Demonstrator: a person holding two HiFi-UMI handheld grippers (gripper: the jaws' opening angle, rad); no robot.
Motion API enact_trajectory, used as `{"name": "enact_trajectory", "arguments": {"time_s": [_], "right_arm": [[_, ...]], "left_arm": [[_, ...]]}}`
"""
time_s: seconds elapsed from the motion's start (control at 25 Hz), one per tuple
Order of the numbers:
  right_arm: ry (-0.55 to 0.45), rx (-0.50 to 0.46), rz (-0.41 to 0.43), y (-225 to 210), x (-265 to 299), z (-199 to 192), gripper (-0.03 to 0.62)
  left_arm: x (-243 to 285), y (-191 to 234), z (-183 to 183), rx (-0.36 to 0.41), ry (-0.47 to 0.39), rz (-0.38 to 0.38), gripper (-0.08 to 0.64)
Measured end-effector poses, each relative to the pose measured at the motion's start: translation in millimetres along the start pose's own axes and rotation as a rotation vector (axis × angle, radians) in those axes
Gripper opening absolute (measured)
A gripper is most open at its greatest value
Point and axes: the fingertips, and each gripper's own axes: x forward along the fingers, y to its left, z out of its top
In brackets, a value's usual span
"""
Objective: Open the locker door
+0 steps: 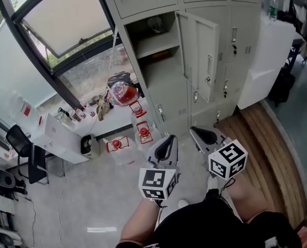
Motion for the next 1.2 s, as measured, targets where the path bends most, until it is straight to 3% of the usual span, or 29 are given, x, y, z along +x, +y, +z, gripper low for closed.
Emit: {"name": "enact_trajectory", "arguments": {"time_s": [1.2], "right_arm": [[0.010,-0.025,-0.005,8.2,-2.6,1.0,0.054]], "left_arm": [[-9.2,4.6,6.8,0.012,-0.022,-0.002,0.021]]}}
